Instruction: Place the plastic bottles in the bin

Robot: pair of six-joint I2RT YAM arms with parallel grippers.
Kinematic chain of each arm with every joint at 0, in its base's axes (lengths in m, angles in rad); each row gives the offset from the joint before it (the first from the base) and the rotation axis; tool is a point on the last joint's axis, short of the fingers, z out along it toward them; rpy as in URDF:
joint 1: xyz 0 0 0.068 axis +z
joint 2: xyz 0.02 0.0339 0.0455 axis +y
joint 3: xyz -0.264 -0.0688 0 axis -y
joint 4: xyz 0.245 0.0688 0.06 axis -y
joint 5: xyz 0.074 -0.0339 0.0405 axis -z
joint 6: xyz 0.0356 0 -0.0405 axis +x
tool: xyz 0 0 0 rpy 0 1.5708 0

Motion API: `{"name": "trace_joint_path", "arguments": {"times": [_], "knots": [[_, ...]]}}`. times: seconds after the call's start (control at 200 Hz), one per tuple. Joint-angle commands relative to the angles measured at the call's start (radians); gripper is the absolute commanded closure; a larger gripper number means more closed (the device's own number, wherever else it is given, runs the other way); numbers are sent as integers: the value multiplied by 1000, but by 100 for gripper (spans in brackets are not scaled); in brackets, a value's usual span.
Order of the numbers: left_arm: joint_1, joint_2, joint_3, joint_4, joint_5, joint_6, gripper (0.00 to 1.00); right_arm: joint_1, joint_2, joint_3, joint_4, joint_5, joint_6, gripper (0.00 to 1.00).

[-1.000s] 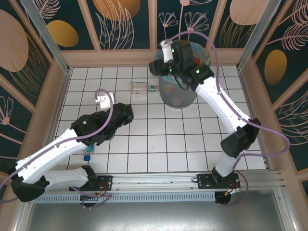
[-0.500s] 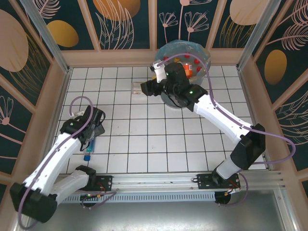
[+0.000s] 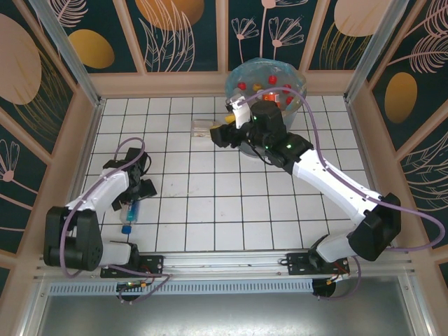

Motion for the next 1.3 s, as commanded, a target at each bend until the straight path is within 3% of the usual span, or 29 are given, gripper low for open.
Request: {"name": "trace_joint_path", "arguments": {"times": [0.0, 0.44, 0.766, 1.291], "knots": [[14, 32, 4, 63, 27, 24, 1, 0, -33, -20, 53, -29, -1, 32], [15, 5, -38, 89, 122, 14, 21, -6, -37, -39, 65, -23, -8, 32], [14, -35, -55, 44, 191, -14, 9, -6, -36, -41, 57, -25, 7, 32], [-8, -76, -89, 15, 226, -14, 4, -5, -30, -45, 62, -49, 40, 32]]}}
